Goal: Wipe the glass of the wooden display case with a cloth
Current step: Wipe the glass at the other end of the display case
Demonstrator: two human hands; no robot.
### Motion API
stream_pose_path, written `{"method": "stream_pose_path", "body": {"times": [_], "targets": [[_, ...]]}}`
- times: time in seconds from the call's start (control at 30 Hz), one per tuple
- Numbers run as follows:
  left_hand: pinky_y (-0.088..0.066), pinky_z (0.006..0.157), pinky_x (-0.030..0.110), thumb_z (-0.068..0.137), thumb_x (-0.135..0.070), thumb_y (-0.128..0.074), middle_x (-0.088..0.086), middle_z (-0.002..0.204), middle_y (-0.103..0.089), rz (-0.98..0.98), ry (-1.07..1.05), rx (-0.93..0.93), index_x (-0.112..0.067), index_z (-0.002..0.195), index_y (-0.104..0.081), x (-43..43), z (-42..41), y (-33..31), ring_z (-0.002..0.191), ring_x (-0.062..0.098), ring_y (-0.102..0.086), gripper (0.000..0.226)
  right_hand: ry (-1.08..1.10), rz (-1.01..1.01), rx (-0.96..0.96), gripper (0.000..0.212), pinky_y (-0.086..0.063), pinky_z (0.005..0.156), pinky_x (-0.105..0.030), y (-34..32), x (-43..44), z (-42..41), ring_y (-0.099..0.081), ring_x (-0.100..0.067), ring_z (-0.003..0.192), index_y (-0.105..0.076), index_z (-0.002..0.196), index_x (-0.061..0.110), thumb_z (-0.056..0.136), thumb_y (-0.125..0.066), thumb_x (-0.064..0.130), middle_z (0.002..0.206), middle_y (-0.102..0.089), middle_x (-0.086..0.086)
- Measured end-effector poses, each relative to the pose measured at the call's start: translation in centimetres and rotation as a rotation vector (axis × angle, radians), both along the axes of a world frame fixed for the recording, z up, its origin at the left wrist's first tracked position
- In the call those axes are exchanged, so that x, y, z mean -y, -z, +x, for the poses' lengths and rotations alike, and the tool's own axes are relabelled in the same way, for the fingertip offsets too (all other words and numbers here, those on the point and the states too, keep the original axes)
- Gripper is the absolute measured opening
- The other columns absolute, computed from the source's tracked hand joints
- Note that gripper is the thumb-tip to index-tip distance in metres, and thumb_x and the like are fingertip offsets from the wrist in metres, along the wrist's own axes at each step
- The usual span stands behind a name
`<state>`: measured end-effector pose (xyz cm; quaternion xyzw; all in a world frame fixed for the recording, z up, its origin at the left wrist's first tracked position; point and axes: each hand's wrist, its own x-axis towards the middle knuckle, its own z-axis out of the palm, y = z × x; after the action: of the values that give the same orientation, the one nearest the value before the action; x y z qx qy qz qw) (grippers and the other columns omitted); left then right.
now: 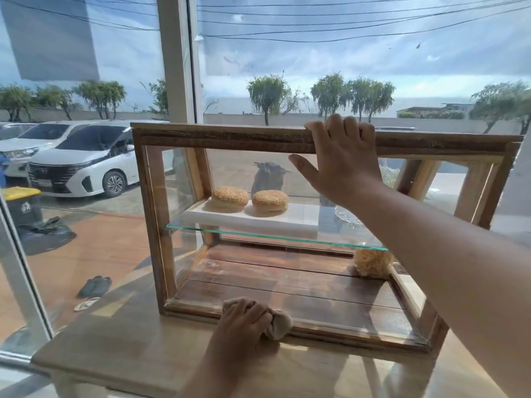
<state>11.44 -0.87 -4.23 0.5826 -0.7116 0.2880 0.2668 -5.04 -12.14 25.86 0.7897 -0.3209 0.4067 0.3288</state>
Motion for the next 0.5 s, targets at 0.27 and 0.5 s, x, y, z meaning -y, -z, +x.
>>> {"method": "stream_pose_path", "body": {"times": [0.27,0.5], "targets": [[-0.054,0.078,0.034,0.060,-0.009,-0.083,-0.002,0.111,-0.060,0.019,-0.003,0.001,-0.018,0.108,-0.066,-2.0,2.4,-5.6,0.096,0.021,-0.060,0.052,0.020,-0.036,0.023,0.073,-0.024,0.087,-0.043,0.4,0.0,0.2,-0.041,-0.029,0.098,-0.046,0.118,0.015,0.078,-0.050,0.076,0.109,-0.046,-0.011],[-0.056,0.079,0.046,0.077,0.000,-0.074,0.021,0.107,-0.061,-0.376,-0.114,0.140,0.004,0.112,-0.064,-1.8,5.7,-21.6,0.094,0.036,-0.059,0.036,0.033,-0.023,0.043,0.075,-0.024,0.090,-0.044,0.5,0.0,0.5,-0.042,-0.030,0.097,-0.047,0.117,0.016,0.077,-0.048,0.079,0.108,-0.046,-0.010]]}}
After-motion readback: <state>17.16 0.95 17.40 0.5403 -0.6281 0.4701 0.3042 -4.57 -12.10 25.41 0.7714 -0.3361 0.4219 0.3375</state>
